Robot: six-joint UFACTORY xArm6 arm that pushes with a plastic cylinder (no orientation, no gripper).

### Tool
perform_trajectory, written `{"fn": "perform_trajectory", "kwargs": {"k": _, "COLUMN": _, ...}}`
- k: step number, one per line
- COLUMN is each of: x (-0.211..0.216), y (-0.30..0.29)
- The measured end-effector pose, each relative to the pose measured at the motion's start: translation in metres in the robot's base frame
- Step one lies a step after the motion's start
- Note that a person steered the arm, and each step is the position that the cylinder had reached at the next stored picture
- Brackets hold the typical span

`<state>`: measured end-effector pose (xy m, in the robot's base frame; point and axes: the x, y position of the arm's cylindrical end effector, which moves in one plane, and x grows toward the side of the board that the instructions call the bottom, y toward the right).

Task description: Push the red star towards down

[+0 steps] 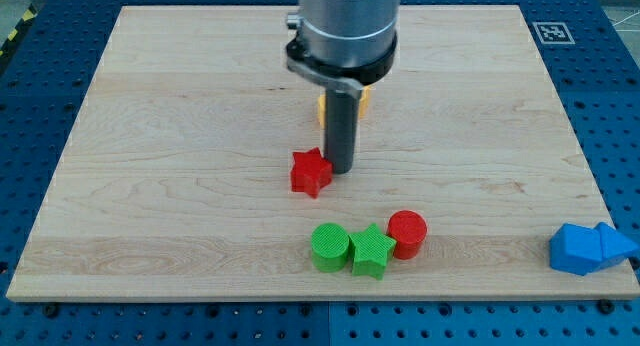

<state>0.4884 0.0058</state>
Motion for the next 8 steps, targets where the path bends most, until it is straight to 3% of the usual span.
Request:
{"fn": "perform_trajectory", "kwargs": {"k": 2, "x": 0.037, "y": -0.037}}
{"fn": "perform_trajectory", "kwargs": {"k": 5, "x": 0.010, "y": -0.071}}
{"fn": "perform_trajectory", "kwargs": {"k": 8, "x": 0.044, "y": -0.099}}
